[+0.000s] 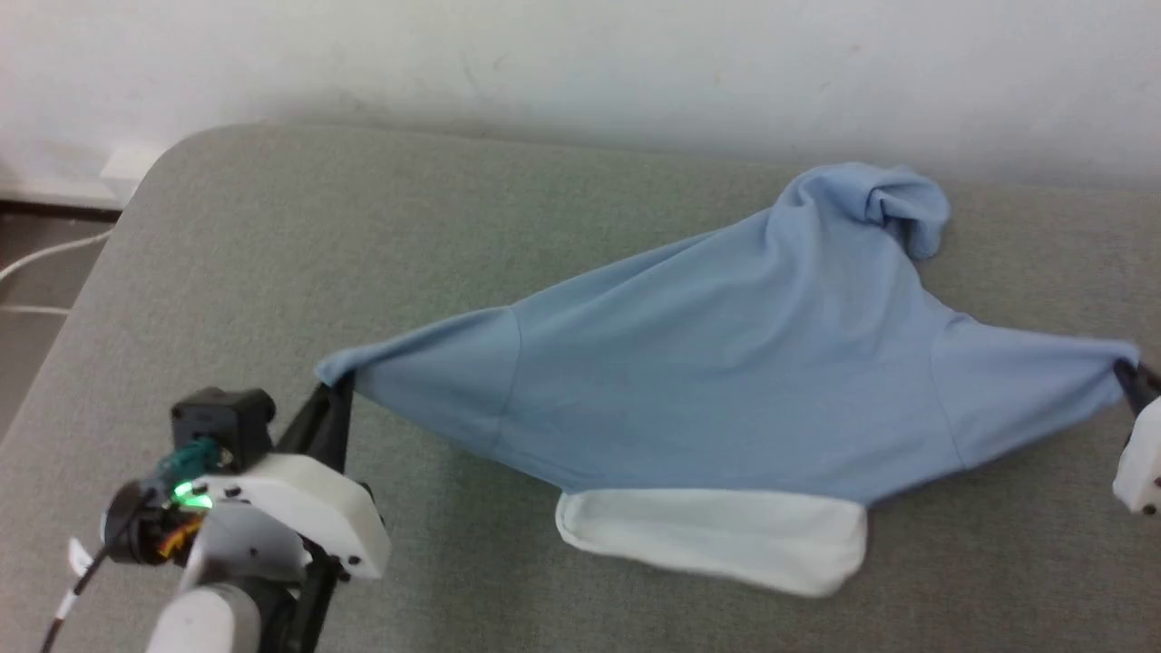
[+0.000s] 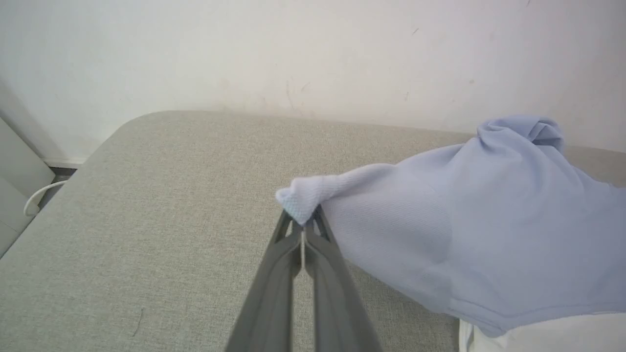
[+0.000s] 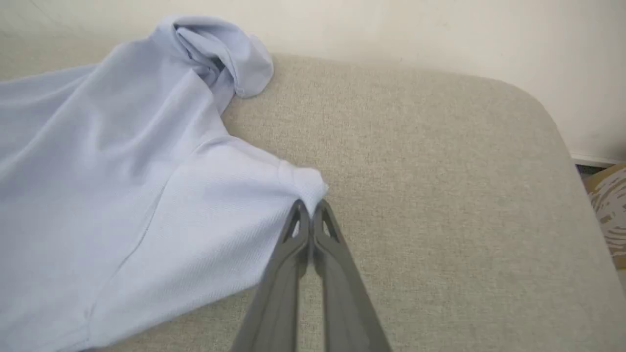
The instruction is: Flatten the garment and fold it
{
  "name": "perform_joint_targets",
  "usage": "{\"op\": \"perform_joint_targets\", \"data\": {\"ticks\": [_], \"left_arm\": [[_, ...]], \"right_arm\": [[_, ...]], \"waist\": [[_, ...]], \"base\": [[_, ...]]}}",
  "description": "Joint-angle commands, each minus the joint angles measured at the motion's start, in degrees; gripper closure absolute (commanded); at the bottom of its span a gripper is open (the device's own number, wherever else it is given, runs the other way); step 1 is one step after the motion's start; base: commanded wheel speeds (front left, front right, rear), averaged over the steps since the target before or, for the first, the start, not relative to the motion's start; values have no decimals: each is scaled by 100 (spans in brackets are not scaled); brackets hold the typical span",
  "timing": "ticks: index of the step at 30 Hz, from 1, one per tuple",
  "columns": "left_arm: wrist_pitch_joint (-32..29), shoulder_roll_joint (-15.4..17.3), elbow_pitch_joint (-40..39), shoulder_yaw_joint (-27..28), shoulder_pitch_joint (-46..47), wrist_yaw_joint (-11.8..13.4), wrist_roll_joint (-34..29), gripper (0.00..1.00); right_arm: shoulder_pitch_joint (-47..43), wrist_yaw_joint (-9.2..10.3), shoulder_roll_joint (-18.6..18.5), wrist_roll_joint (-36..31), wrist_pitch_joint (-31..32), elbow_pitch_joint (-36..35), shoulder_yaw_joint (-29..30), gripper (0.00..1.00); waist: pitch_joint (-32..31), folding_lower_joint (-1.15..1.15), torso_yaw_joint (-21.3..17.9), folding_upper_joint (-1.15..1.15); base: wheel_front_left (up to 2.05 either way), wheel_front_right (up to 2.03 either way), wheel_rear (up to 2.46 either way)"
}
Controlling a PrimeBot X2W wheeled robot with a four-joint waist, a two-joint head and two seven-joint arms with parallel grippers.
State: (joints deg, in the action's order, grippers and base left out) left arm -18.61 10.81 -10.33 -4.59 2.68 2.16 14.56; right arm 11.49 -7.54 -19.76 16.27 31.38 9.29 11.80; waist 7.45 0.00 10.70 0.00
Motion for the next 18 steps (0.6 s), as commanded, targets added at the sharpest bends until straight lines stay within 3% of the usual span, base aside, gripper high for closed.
{"op": "perform_joint_targets", "data": {"ticks": [1, 9, 18], "left_arm": [[109, 66, -210, 134, 196, 26, 65, 100], [324, 249, -1029, 554, 866, -82, 424, 100], [449, 521, -1633, 1010, 2113, -98, 670, 100]], "right_arm": [[138, 5, -174, 324, -81, -345, -74, 100], [852, 5, -705, 1256, -211, -1520, -220, 100], [1856, 5, -906, 1652, -94, -1842, -241, 100]], "waist": [[-321, 0, -290, 0], [-580, 0, -572, 0], [-541, 0, -727, 0]], "base": [[0, 0, 0], [0, 0, 0], [0, 0, 0]]}}
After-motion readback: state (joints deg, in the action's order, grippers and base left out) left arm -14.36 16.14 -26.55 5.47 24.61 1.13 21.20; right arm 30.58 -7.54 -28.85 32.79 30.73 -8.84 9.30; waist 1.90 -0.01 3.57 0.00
